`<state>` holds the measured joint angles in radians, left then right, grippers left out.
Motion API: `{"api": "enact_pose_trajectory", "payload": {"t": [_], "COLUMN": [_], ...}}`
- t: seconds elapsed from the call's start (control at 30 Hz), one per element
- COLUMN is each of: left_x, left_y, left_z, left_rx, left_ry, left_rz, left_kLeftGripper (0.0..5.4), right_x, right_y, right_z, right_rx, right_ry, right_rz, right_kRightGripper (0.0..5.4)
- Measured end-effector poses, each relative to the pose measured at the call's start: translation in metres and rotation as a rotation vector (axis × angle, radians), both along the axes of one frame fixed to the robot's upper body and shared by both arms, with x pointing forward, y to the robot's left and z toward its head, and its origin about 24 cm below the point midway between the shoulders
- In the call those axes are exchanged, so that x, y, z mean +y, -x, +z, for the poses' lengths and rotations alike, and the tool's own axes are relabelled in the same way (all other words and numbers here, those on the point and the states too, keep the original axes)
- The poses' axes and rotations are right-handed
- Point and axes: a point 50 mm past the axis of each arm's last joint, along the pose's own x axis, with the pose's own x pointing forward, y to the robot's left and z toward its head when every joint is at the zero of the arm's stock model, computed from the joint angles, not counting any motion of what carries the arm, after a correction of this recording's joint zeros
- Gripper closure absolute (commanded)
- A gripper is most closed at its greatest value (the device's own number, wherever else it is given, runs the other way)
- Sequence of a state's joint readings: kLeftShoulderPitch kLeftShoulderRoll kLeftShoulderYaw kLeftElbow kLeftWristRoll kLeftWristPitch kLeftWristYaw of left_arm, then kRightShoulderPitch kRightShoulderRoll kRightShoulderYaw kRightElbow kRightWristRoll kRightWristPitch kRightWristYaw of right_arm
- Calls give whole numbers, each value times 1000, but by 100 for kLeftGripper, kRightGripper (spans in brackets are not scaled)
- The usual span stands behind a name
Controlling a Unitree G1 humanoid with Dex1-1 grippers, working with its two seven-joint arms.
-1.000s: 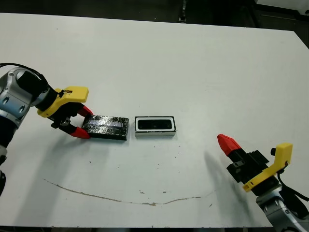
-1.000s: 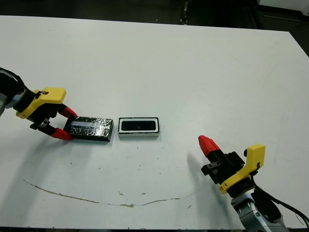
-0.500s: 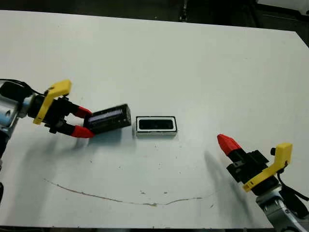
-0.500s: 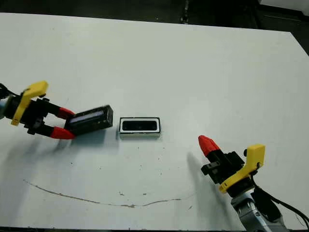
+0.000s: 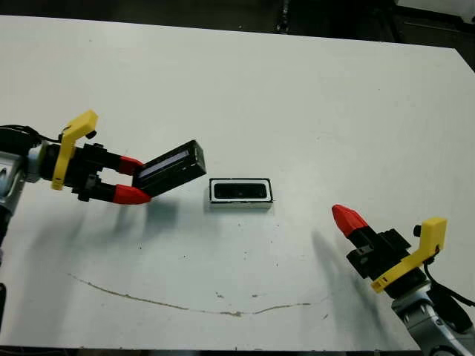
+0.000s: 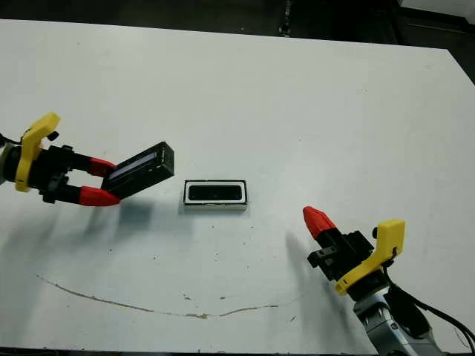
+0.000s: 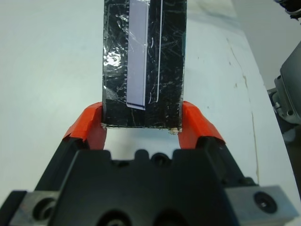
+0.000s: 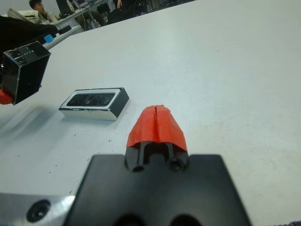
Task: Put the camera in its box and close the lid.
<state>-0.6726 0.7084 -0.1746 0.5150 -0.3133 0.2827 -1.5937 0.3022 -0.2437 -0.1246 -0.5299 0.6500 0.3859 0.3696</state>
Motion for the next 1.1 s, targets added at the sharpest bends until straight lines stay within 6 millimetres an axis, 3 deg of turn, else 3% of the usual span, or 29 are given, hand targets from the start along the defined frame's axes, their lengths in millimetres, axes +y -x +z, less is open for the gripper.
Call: {"api": "enact_pose_trajectory", "payload": {"t": [0.53, 1.1], "left_x": [-40, -60], "left_y": [2, -2], "left_z": [-4, -4], "left_rx": [-39, -40], "left_ry": [-169, -328], "left_rz": [88, 17], "left_kLeftGripper": [222, 222], "right_x": [2, 4], "right_y": [2, 4], "right_z": [-1, -4], "right_rx": [6, 14], "right_ry": [7, 6], "right_rz": [6, -2], "right_kRightGripper": [540, 540]}}
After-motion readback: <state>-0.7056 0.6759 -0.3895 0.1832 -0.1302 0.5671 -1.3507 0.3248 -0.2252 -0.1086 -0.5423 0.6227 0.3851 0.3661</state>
